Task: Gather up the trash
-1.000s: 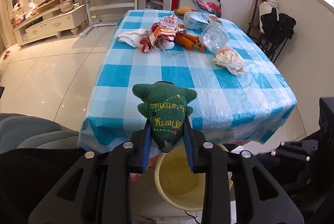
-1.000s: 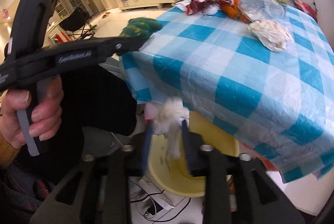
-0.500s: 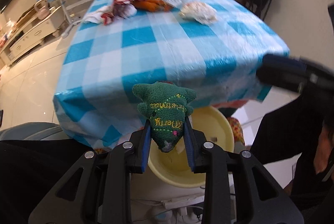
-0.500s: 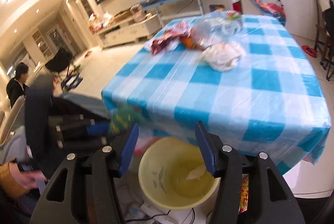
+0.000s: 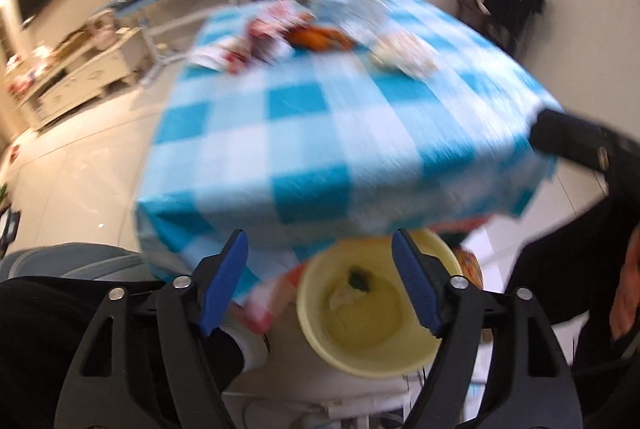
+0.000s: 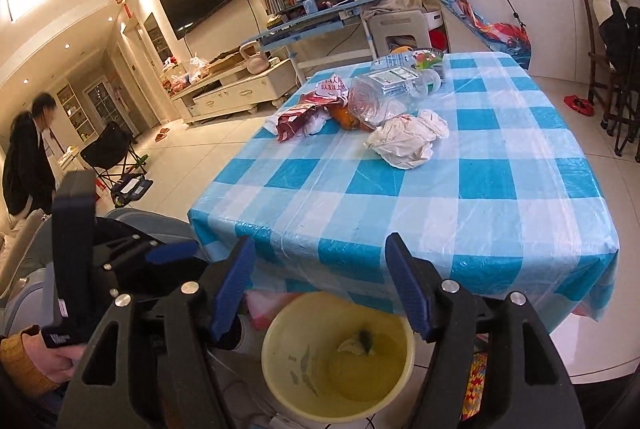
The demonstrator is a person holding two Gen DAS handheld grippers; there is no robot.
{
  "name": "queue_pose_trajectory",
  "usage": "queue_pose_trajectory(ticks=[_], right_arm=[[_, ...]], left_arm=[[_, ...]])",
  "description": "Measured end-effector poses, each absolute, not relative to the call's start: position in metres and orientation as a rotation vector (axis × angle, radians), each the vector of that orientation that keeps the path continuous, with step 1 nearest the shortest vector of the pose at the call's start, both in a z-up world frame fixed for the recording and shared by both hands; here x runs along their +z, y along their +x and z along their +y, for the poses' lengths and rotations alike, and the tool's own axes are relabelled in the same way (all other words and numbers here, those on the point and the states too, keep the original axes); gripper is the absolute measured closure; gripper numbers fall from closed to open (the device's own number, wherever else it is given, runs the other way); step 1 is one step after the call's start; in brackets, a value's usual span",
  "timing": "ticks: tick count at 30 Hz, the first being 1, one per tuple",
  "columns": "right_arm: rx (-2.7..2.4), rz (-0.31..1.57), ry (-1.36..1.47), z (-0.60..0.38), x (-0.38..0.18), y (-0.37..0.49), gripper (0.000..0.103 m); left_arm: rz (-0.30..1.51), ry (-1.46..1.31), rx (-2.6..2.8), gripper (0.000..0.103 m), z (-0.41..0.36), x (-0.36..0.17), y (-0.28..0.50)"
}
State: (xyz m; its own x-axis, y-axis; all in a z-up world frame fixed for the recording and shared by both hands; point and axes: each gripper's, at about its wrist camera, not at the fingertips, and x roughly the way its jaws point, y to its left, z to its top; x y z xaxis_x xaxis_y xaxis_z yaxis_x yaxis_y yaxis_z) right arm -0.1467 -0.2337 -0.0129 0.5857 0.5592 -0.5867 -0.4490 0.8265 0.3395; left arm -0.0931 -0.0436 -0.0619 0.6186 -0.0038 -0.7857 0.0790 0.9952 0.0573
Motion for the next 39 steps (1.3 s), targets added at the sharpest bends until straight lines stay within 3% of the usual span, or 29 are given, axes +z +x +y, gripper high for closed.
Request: queue_pose_trajectory(ticks=[10, 39], right_arm=[[0.599, 0.722, 0.102, -0.223, -0.014, -0.15, 0.037], [0.614, 0.708, 0.015, -0.206, -0.015, -0.157, 0.036]], left_arm=[[0.789, 0.014, 0.075, 0.02, -0.015, -0.039, -0.093], [0.778, 0.01, 0.099, 0.017, -0.014, -0.037, -0.092]])
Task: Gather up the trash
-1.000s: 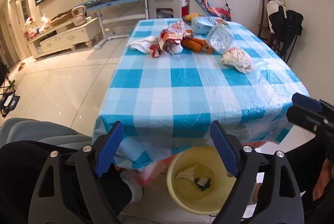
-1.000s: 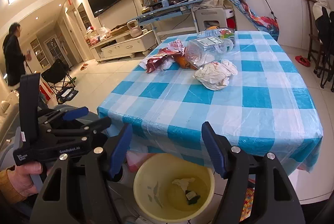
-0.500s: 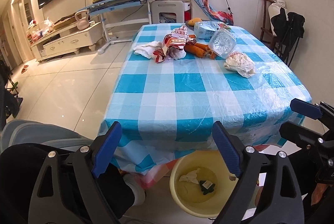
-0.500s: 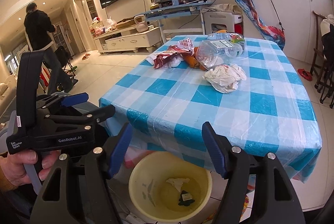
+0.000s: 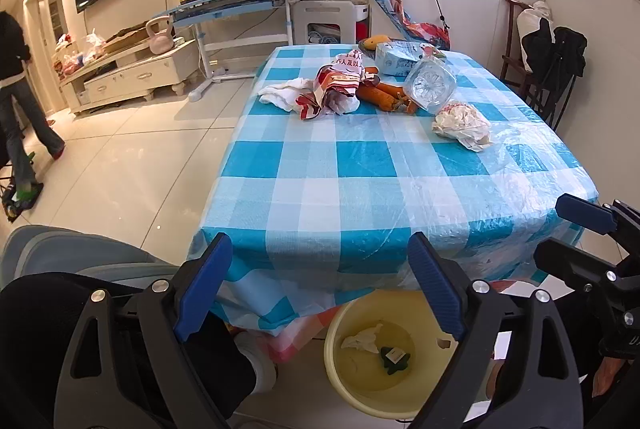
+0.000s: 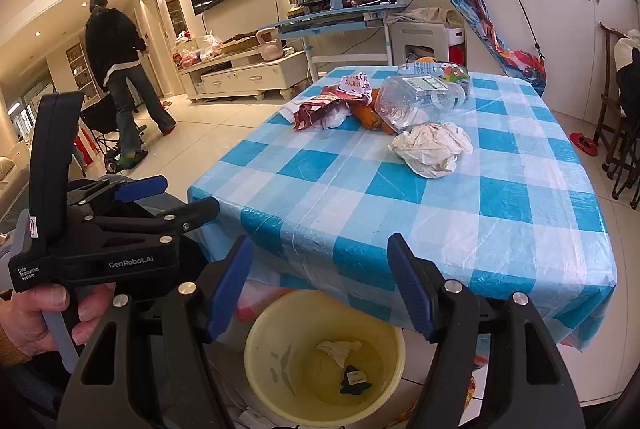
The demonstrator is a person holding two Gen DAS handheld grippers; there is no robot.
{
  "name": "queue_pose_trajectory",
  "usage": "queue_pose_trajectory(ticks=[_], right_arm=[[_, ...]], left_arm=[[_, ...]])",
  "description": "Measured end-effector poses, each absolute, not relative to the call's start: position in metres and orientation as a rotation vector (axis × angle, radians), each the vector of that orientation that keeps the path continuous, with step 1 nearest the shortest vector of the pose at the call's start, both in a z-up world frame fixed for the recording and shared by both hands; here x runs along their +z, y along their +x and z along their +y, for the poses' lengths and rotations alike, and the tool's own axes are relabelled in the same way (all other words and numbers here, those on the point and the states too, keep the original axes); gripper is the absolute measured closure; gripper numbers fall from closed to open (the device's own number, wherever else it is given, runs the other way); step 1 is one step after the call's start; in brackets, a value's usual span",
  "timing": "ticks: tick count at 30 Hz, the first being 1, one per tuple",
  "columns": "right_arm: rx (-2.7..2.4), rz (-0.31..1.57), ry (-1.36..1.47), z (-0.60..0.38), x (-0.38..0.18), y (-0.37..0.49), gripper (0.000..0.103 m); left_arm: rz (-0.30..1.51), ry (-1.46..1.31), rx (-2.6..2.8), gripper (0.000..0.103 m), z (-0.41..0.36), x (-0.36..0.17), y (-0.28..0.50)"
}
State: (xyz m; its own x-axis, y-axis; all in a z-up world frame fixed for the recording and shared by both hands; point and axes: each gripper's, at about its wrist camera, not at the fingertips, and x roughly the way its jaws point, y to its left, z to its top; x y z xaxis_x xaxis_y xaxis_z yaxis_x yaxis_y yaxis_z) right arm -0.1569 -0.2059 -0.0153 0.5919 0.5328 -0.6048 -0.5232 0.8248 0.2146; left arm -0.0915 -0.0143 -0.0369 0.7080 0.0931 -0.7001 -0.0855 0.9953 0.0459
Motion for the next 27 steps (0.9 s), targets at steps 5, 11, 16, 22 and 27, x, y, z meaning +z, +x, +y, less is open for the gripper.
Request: queue_pose_trajectory(ticks=[5, 11, 16, 22, 27], right_arm=[[0.612, 0.714, 0.014, -0.2056, -0.0174, -0.1551, 0.036], [0.611, 0.721, 0.007, -0.2047, -0.0199, -0.1535, 0.035], [0.615, 0.724, -0.002, -0.2017, -0.0212, -0.1538, 0.034], [0.614, 0.728, -0.003, -0.2009, -0.0221, -0.1536, 0.034], [0.616, 0.728, -0.007, -0.2005, -0.0217, -0.1536, 0.033]], left_arm=[[0.786, 0.001, 0.103, 0.017, -0.0132, -0.0386, -0.0899], [0.794, -0.009, 0.108, 0.017, -0.0114, -0.0395, -0.0892], [0.798, -0.023, 0.11, 0.017, -0.0098, -0.0397, -0.0887], [0.801, -0.03, 0.103, 0.017, -0.0109, -0.0383, -0.0881], [0.798, -0.045, 0.086, 0.016, -0.0146, -0.0324, -0.0892]])
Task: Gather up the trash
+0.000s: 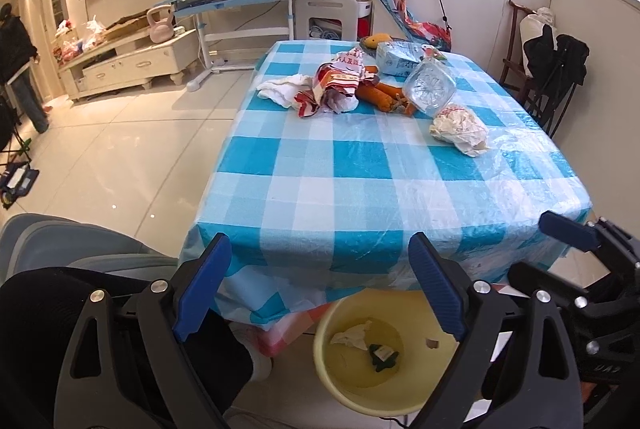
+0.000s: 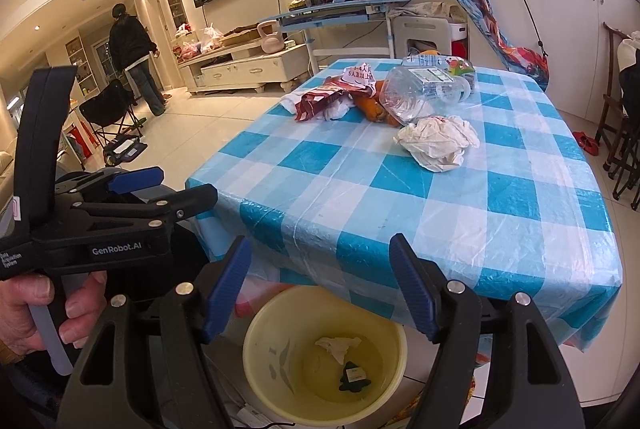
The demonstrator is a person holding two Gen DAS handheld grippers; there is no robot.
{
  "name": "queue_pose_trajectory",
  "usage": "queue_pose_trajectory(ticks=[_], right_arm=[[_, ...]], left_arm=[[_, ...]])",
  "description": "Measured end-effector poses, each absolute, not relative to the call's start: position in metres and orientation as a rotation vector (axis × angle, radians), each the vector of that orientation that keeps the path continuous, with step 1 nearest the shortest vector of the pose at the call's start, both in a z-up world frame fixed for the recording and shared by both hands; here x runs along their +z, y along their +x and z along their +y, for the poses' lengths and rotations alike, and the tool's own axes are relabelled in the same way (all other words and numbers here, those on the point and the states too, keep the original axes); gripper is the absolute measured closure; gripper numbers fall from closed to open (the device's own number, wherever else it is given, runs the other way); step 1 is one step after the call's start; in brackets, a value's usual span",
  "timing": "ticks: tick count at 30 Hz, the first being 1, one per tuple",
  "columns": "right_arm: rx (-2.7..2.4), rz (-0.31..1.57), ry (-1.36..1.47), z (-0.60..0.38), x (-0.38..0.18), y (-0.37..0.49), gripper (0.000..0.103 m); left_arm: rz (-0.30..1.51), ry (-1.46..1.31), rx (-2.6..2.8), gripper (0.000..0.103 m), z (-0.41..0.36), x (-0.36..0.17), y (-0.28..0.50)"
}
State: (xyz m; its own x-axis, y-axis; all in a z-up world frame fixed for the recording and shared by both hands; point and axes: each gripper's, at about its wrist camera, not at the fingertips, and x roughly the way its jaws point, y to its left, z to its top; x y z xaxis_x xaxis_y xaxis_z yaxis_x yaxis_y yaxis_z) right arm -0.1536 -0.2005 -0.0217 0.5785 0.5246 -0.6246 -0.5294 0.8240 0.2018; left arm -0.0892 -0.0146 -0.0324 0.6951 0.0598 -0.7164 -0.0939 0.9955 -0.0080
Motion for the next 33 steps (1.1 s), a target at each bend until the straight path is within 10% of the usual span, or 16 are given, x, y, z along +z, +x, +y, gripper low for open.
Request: queue_pose_trajectory(ticks=[33], right_arm=[[0.531, 0.755, -0.016, -0.211, -0.005, -0.059, 0.025]], left_arm=[[0.761, -0.093, 0.109, 0.013, 0.005, -0.016, -0.001]])
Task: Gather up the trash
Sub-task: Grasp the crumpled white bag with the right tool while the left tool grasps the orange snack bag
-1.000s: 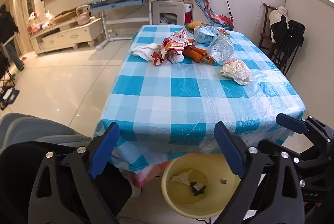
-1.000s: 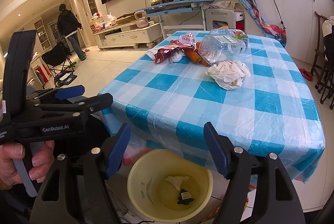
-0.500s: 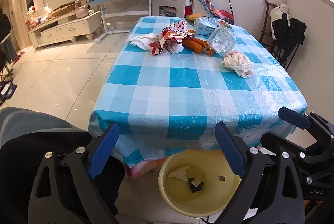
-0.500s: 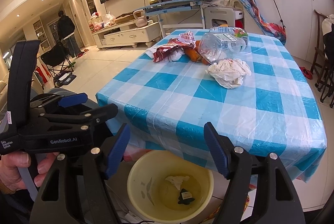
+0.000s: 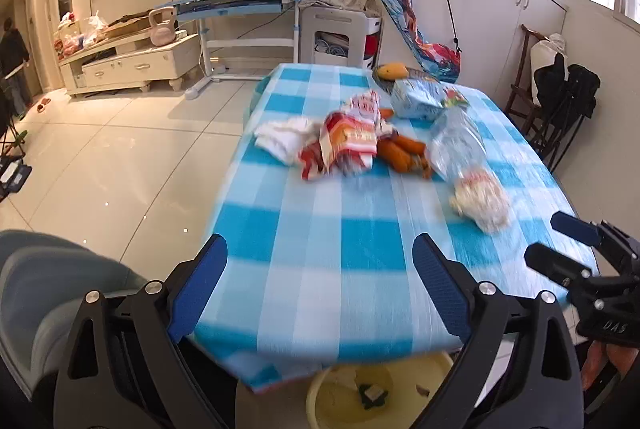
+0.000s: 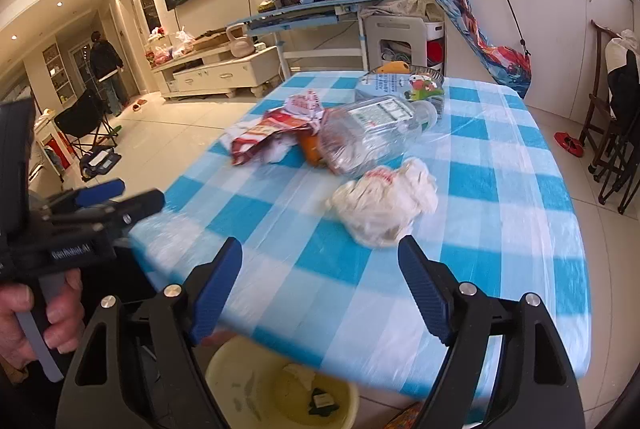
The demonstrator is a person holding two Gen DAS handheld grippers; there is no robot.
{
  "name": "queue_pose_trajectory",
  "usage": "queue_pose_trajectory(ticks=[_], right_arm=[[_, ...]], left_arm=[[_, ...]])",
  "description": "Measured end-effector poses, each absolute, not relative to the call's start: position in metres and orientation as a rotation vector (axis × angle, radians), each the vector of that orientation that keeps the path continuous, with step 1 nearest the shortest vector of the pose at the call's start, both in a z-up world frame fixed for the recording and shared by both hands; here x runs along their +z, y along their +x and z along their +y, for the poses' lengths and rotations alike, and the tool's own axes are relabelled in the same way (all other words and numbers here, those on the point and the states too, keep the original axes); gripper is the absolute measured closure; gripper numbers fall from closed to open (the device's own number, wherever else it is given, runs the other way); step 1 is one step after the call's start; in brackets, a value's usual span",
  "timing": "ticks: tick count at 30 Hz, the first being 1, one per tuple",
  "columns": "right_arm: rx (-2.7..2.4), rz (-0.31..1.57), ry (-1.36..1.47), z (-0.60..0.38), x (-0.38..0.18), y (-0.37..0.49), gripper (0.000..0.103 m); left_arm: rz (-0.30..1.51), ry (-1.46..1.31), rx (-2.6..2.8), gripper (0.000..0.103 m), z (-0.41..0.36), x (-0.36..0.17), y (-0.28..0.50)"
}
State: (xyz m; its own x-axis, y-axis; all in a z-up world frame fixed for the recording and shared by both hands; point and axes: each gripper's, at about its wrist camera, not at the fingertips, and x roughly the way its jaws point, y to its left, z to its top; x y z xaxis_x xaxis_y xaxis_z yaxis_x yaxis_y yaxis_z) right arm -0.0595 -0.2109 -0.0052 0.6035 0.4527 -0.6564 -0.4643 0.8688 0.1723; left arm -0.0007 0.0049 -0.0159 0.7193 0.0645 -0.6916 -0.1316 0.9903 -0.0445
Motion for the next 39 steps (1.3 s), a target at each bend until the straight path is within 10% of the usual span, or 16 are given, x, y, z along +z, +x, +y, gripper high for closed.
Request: queue_pose_trajectory(ticks=[10, 16, 18, 36, 39], right_arm=[[0.488, 0.819, 0.035, -0.211, -0.033, 0.006, 0.025], [0.497, 0.861, 0.068, -0.216, -0.044, 0.014, 0.047], [0.51, 0.862, 0.071, -0.216, -0.044, 0.013, 0.054], [0.563, 0.833, 0.167, -0.223, -0.032, -0.016, 0.064], [0.571, 0.837, 0.186, -0.223, -0.032, -0.017, 0.064]], left_arm=[[0.844, 0.056, 0.152, 0.016, -0.006, -0.034, 0.117], [0.904, 0.007, 0.097, 0.093, -0.004, -0.045, 0.141], [0.899, -0.008, 0.082, 0.102, -0.004, -0.046, 0.142], [0.755, -0.14, 0.002, 0.102, 0.013, -0.018, 0.087], [0.78, -0.08, 0.04, 0.072, 0.005, -0.022, 0.103]])
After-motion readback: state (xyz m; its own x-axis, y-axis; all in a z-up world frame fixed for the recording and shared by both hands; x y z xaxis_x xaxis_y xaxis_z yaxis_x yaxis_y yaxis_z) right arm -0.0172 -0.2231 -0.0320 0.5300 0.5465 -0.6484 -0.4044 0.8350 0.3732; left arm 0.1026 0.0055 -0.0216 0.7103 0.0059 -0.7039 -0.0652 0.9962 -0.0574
